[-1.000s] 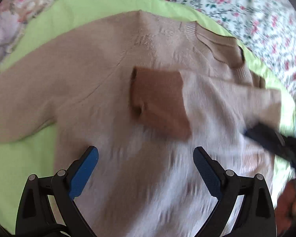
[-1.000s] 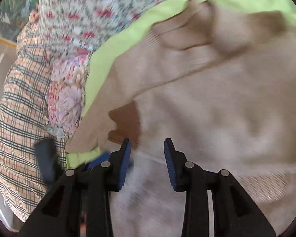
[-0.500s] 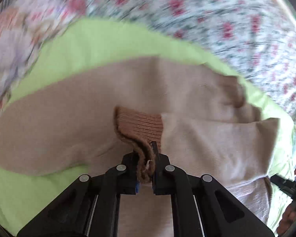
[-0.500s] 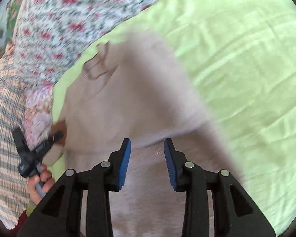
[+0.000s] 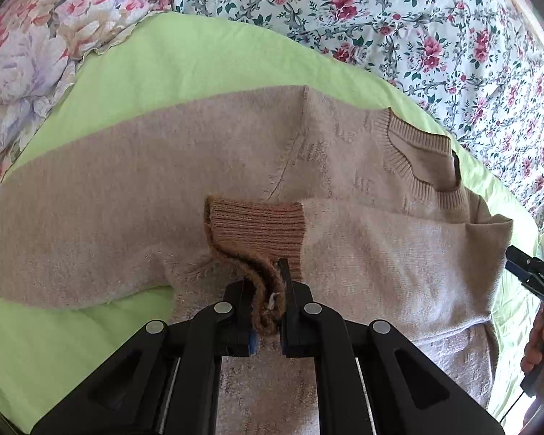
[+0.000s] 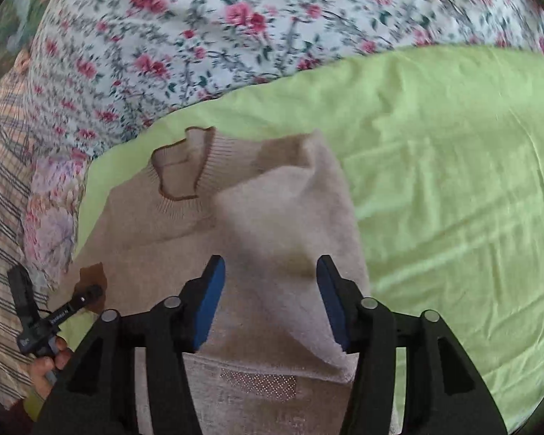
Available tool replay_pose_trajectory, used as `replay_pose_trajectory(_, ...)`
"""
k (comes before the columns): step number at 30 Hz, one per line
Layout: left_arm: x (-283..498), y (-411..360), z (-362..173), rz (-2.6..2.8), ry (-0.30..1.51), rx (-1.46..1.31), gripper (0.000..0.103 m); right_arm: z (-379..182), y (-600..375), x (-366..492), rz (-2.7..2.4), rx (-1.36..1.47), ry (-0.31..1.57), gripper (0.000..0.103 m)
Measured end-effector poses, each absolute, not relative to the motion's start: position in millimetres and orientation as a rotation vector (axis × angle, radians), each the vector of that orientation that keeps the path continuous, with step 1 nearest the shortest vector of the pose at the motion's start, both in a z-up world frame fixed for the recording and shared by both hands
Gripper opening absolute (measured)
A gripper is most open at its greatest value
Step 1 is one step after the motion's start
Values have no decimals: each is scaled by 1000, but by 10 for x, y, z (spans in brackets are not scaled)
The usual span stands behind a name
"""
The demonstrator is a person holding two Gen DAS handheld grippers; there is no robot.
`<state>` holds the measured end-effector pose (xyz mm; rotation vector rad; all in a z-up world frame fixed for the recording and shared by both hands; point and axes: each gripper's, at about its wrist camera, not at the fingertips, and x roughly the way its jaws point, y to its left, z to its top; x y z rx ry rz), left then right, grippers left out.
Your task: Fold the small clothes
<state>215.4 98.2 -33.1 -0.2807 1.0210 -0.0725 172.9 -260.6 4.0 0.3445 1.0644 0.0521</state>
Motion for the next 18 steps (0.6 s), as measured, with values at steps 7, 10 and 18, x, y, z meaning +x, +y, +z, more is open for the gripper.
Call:
replay_pose_trajectory(7, 2189, 892, -384, -68, 1032, -285, 7, -302, -2785, 1931, -87, 239, 1170, 8)
replay_pose_trajectory(10, 2198, 712, -367, -137, 1029, -285, 7, -196, -3157, 1837, -166, 300, 1118, 8)
replay_pose_trajectory(18, 2182, 602, -404, -136, 1027, -232, 7, 186, -3448, 1896, -114, 447, 1030, 61)
